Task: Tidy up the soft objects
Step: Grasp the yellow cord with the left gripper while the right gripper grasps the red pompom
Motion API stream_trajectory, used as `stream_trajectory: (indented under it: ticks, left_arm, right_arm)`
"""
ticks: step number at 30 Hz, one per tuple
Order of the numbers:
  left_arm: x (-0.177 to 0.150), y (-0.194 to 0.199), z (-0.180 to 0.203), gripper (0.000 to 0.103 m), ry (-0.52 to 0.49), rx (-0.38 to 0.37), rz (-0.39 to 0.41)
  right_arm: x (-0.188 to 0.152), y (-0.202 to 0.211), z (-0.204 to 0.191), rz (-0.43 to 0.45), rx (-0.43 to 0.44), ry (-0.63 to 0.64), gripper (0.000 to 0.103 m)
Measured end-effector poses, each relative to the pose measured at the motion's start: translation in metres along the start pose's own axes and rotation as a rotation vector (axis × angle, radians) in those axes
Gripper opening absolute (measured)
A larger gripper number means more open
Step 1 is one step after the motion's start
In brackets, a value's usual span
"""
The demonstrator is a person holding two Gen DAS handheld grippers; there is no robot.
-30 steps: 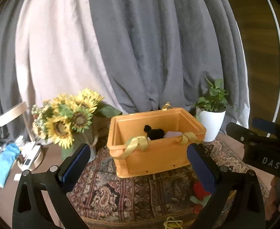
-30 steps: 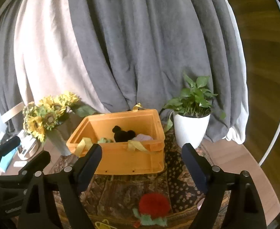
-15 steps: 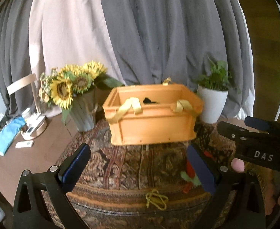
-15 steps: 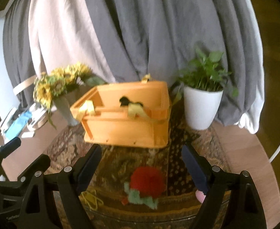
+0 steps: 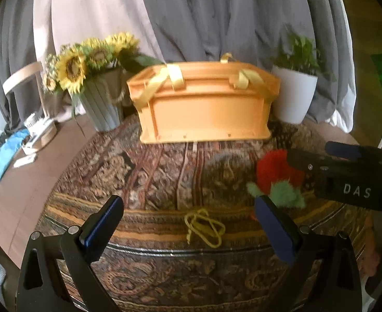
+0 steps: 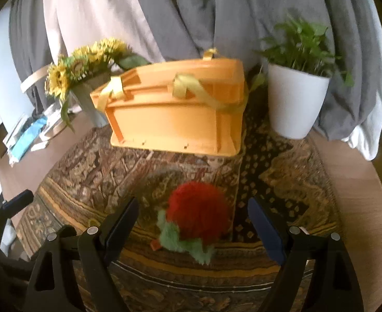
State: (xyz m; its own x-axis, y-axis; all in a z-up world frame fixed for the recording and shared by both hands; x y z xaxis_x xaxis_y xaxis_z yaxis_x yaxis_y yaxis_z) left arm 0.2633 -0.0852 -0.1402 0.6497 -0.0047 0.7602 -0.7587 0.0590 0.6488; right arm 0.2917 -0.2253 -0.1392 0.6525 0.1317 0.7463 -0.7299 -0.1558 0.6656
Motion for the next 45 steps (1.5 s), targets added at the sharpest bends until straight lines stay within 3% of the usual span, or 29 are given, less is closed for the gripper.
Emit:
stream_trajectory:
  ticks: [12, 28, 33, 35, 38, 45]
  left_arm:
    - [-0.028, -0.039, 0.006, 0.097, -0.005, -0.027, -0.084]
    - [-0.032, -0.073, 0.002, 0.070, 0.104, -0.105, -0.158]
    - [-0.037, -0.079, 0.000, 0.054, 0.144, -0.121, -0.184]
    - [-0.037, -0.077, 0.000, 0.045, 0.146, -0.116, -0.177]
    - [-0.036, -0.076, 0.000, 0.040, 0.148, -0.131, -0.183]
    - [-0.031, -0.070, -0.001, 0.035, 0.159, -0.143, -0.168]
  right_arm:
    - [-0.025, -0.038, 0.006, -0.077, 0.031, -0.008, 0.086]
    - [-0.030, -0.075, 0.005, -0.107, 0.114, -0.061, 0.086]
    - [-0.030, -0.081, 0.001, -0.103, 0.114, -0.048, 0.085]
    - [-0.030, -0.082, 0.000, -0.103, 0.107, -0.045, 0.076]
    - [-0.030, -0.083, -0.001, -0.114, 0.101, -0.038, 0.059]
    - [-0.030, -0.078, -0.002, -0.109, 0.094, -0.023, 0.042]
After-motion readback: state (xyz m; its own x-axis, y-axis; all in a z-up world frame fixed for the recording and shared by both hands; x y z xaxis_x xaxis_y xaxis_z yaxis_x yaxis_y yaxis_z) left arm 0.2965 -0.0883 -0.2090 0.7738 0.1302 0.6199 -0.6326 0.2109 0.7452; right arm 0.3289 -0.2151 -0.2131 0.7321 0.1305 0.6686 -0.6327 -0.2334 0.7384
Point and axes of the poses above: each gripper's, at about its wrist camera, not at the fingertips, and y roughly against the way its jaws point, z to its right, x to its top, the point moved 1 cm from there along -y, roughly the way its jaws point, and after that the axes turned 6 degrees about y, right-handed, at the moved point
